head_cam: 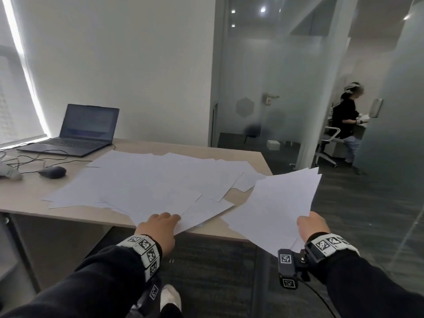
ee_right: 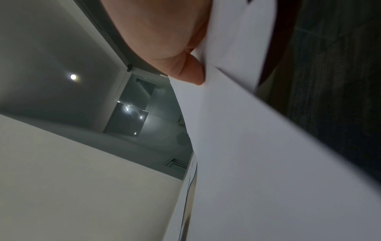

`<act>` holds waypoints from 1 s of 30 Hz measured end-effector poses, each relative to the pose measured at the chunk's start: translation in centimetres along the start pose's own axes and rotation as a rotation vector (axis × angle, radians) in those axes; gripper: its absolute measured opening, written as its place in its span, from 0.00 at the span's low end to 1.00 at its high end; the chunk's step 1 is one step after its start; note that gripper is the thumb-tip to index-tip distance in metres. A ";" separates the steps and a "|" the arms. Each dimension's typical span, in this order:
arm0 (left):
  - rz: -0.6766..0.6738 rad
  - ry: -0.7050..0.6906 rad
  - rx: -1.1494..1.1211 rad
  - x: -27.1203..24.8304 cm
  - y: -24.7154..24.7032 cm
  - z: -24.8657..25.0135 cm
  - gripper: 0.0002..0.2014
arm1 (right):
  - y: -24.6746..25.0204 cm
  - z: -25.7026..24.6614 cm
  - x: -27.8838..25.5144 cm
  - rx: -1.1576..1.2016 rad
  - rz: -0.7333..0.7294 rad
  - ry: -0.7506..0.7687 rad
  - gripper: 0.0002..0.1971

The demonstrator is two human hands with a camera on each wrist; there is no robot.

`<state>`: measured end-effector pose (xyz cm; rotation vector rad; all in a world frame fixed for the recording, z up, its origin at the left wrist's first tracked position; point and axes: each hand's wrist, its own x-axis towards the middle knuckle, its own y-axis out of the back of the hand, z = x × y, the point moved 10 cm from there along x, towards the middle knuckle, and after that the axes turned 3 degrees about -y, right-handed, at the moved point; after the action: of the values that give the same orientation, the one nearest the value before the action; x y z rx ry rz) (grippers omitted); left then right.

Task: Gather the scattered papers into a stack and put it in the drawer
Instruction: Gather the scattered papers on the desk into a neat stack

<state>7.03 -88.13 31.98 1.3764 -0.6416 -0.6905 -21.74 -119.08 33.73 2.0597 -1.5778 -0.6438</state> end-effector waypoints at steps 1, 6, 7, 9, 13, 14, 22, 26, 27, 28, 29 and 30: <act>0.019 0.008 -0.028 0.0 0.2 -0.6 0.22 | -0.2 0.0 -0.2 -0.004 -0.001 -0.005 0.06; 0.207 0.050 -0.225 -0.6 3.1 -1.9 0.13 | -1.6 0.0 -1.4 0.015 -0.026 -0.011 0.07; 0.236 0.038 -0.269 -0.8 3.6 -1.5 0.13 | -2.2 -0.2 -1.7 0.032 -0.048 -0.004 0.08; 0.260 0.012 -0.318 -1.1 4.3 0.1 0.15 | -3.8 -0.9 -2.4 0.068 -0.107 0.019 0.11; 0.228 -0.065 -0.347 -1.0 3.8 5.0 0.17 | -7.0 -3.1 -4.8 0.119 -0.222 0.085 0.10; 0.210 -0.088 -0.341 -1.0 3.5 6.4 0.17 | -7.8 -3.5 -5.3 0.140 -0.250 0.094 0.09; -0.015 -0.297 -0.249 -1.5 0.0 14.5 0.21 | -12.1 -3.6 -6.2 0.298 -0.370 0.013 0.18; -0.051 -0.319 -0.371 -1.5 -0.5 13.1 0.28 | -11.3 -3.4 -5.3 0.218 -0.365 0.037 0.11; 0.001 -0.308 -0.383 -1.2 -0.2 12.0 0.28 | -10.9 -3.3 -5.0 0.198 -0.351 0.029 0.09; 0.060 -0.297 -0.363 -0.9 0.3 10.8 0.27 | -10.4 -3.2 -4.7 0.190 -0.341 0.021 0.09; 0.107 -0.278 -0.317 -0.6 0.7 9.5 0.26 | -10.0 -3.0 -4.4 0.188 -0.327 0.011 0.09; 0.123 -0.236 -0.256 -0.2 0.8 8.0 0.27 | -9.6 -2.9 -4.1 0.178 -0.311 0.004 0.11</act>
<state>0.91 -93.07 33.46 1.0190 -0.7883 -0.8125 -13.67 -112.66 30.37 2.4658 -1.3664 -0.6228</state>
